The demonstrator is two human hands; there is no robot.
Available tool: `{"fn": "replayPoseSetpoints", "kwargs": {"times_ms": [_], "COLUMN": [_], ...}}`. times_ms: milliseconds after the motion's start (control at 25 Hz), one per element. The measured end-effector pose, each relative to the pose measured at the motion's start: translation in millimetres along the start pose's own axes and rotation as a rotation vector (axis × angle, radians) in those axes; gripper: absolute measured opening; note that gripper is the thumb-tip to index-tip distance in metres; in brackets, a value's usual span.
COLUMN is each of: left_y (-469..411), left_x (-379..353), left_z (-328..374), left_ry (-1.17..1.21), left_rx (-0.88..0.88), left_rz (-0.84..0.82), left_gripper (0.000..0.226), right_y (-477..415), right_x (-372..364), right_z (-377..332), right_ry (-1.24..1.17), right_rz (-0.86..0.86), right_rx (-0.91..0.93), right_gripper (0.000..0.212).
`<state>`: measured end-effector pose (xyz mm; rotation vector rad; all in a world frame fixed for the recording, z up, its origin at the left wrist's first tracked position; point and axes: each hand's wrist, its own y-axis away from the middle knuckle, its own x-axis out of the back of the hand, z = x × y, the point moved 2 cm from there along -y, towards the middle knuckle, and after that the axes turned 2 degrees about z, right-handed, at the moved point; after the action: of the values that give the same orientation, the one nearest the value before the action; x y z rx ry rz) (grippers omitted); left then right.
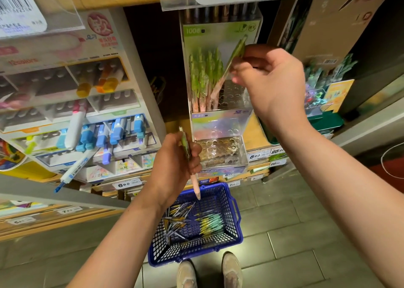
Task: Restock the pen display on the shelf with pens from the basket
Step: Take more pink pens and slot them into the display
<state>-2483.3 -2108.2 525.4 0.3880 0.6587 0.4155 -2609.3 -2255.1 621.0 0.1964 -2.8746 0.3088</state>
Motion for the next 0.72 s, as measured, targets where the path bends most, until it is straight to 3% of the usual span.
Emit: {"fn": "replayPoseSetpoints", "kwargs": {"times_ms": [200, 480, 720], "left_y": [-1.5, 1.3, -0.8], "left_x": [4.9, 6.0, 4.8], "left_z": [-2.0, -1.9, -3.3], "left_ry": [-0.007, -0.055, -0.025], "left_rx": [-0.053, -0.118, -0.081], "left_rz": [-0.03, 0.004, 0.012], "left_gripper": [0.032, 0.024, 0.039], "right_y": [3.3, 8.5, 11.8], "right_x": [-12.6, -16.9, -25.8], "right_z": [1.7, -0.9, 15.0], "right_ry": [0.154, 0.183, 0.276], "right_rz": [-0.035, -0.032, -0.111], "right_rx": [0.092, 0.179, 0.225], "right_gripper": [0.01, 0.014, 0.015]}}
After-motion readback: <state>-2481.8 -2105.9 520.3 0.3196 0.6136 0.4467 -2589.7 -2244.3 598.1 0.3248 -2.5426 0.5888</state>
